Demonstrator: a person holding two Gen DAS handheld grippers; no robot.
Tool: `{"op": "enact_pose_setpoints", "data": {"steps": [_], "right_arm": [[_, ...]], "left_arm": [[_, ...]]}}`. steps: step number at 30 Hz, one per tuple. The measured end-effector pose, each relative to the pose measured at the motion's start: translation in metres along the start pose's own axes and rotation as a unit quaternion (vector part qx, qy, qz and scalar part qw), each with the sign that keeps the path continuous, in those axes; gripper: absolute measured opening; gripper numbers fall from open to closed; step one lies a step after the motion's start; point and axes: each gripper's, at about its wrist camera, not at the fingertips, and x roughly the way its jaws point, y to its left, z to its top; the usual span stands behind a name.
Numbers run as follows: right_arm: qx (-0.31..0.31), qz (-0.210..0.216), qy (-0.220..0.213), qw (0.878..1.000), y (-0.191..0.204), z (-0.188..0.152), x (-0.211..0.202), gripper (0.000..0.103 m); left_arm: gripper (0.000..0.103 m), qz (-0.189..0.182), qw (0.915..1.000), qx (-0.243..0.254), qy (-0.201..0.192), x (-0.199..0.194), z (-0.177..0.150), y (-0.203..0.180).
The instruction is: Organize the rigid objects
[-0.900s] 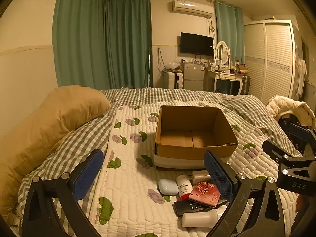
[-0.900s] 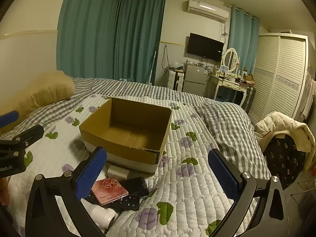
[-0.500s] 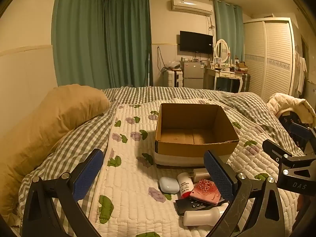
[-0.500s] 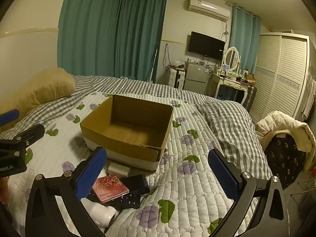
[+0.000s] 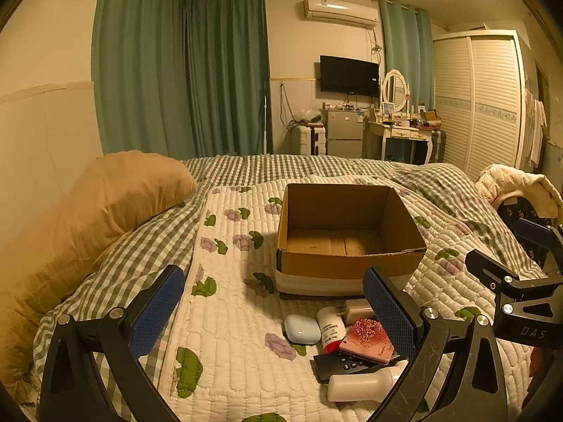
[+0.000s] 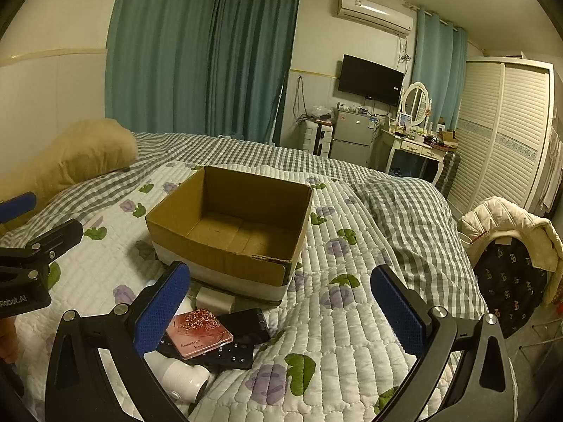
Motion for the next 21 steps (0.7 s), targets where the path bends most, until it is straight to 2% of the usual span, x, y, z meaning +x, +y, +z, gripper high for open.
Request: {"op": "enact_pose_setpoints", "data": {"steps": [21], "right_arm": [[-0.006,0.002,0.000,1.000,0.0027,0.0003,0.0005,0.103]], "left_arm": [[0.103,0.002,1.0000,0.001,-0.002,-0.0003,-0.0016,0.0047]]}}
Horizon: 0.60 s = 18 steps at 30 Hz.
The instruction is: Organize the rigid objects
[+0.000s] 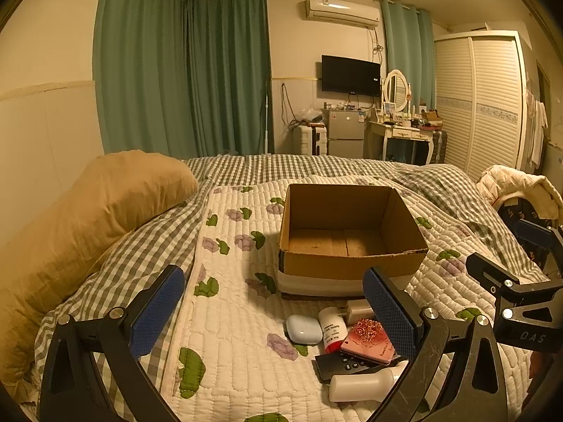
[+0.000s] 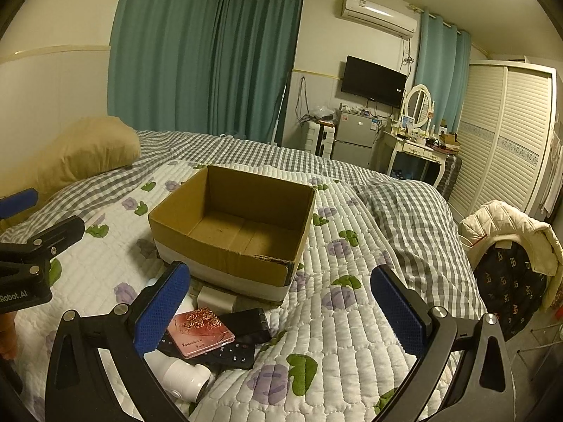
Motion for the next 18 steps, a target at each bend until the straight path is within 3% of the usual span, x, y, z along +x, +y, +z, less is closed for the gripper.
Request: {"op": "enact_pose_setpoints", "data": {"steps": [18], "right_arm": [[-0.004,0.003,0.003,1.000,0.0016,-0.0006,0.0006,0.103]], "left_arm": [[0.103,0.003,1.0000,0.003,0.003,-0.0003,0.0020,-0.0009]]}}
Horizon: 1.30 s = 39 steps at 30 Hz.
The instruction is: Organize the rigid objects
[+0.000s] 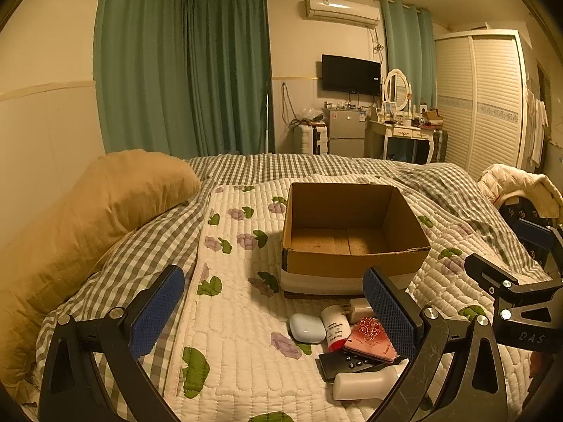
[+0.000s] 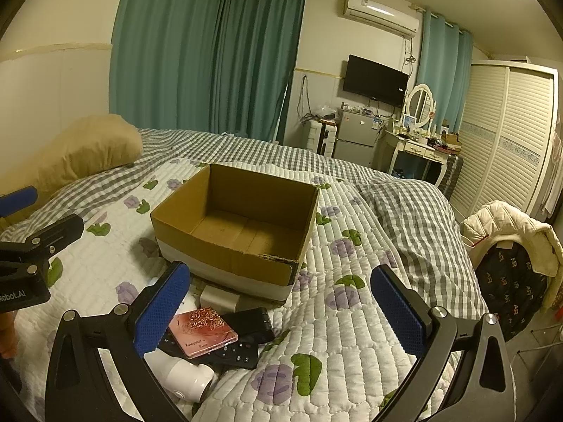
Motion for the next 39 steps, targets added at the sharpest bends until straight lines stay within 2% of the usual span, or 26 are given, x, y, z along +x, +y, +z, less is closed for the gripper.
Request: {"op": "enact_pose_setpoints", "data": {"steps": [27,31,35,39], "right_arm": [[-0.008,-0.006,0.004,1.000,0.000,-0.002,-0.002,0.103],[-0.013,0.006,0.010,1.000,0.003,-0.002,0.000,0.103],[-0.053,0.045,0.048,0.996,0.019,-0.012,0.014,0.103],[-0.115,0.095,0.119,0.982,0.051,-0.038,0.043,0.103]], "left_arm": [[0.103,0.003,1.0000,-0.004,0.005,-0.003,-0.002,-0.004],[0.103,0.001,1.0000,-0.005,0.008,-0.003,-0.004,-0.001],[0.103,0.011,0.9994,0.004,0.034,0.007,-0.016,0.006],[0.103,0.021,0.9968,0.008,0.077,0.021,-0.035,0.016]]}}
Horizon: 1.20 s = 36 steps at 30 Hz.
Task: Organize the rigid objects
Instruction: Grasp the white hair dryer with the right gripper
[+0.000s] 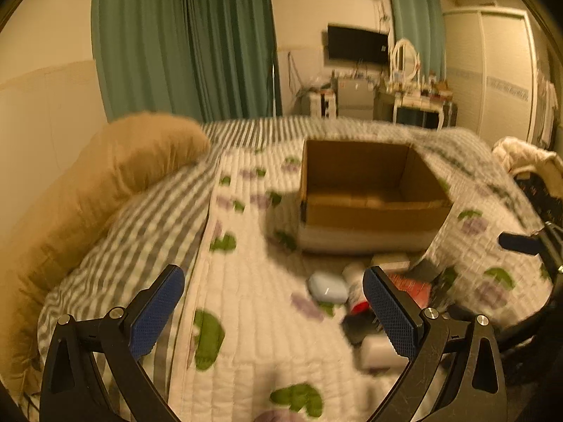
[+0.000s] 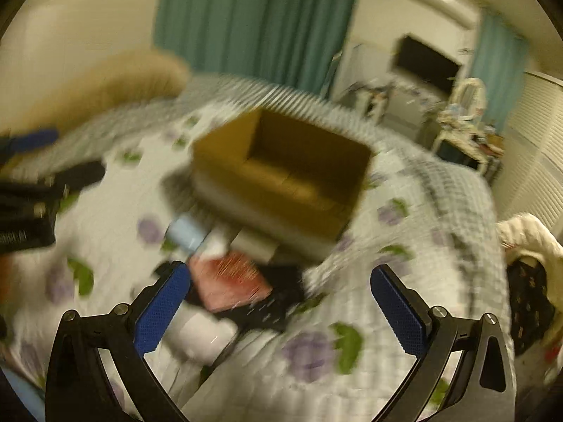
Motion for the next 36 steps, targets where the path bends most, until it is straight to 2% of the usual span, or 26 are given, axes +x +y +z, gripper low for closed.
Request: {"op": "enact_pose_setpoints", "data": {"steps": [2,5,7,9,11,12,13,14,17,22,25,29,36], "right_arm": [[-0.029,0.031,0.027,0.999,0.019,-0.009,0.017,0.102],[-0.061,0.061,0.056,0.995,0.042,-0.022,0.033,0.095],[-0.092,0.052,0.075,0.992,0.056,-0.030,0.045,0.088],[-0.104,0.053,0.086,0.989,0.062,-0.034,0.053,0.074],[-0.103,0.052,0.083,0.990,0.061,-0.035,0.052,0.068],[-0.099,0.047,0.077,0.991,0.060,-0.035,0.049,0.055],[-0.094,0.047,0.072,0.992,0.057,-0.035,0.045,0.047],[-0.087,0.047,0.069,0.993,0.053,-0.033,0.041,0.045],[-0.051,0.059,0.058,0.995,0.033,-0.023,0.027,0.045],[-0.013,0.052,0.023,0.998,-0.003,0.000,-0.002,0.045],[-0.004,0.023,0.013,1.000,-0.026,0.015,-0.012,0.045],[0.014,0.000,0.024,1.000,-0.053,0.016,-0.012,0.045],[0.046,-0.008,0.035,0.998,-0.081,0.003,-0.004,0.045]], "left_arm": [[0.103,0.001,0.9999,0.001,0.014,0.006,-0.007,0.003],[0.103,0.009,0.9994,0.011,0.033,0.012,-0.016,0.005],[0.103,0.011,0.9991,0.013,0.040,0.015,-0.020,0.005],[0.103,0.010,0.9988,0.012,0.046,0.018,-0.022,0.005],[0.103,0.012,0.9986,0.014,0.050,0.021,-0.023,0.004],[0.103,0.011,0.9985,0.015,0.052,0.022,-0.023,0.003],[0.103,0.011,0.9984,0.016,0.053,0.023,-0.022,0.003],[0.103,0.011,0.9984,0.017,0.053,0.023,-0.021,0.002],[0.103,0.009,0.9984,0.022,0.051,0.027,-0.018,-0.003],[0.103,-0.014,0.9976,0.031,0.060,0.037,-0.010,-0.025],[0.103,-0.043,0.9955,0.041,0.073,0.048,-0.010,-0.047],[0.103,-0.094,0.9877,0.072,0.102,0.064,-0.015,-0.082],[0.103,-0.128,0.9762,0.097,0.145,0.098,-0.023,-0.118]]}}
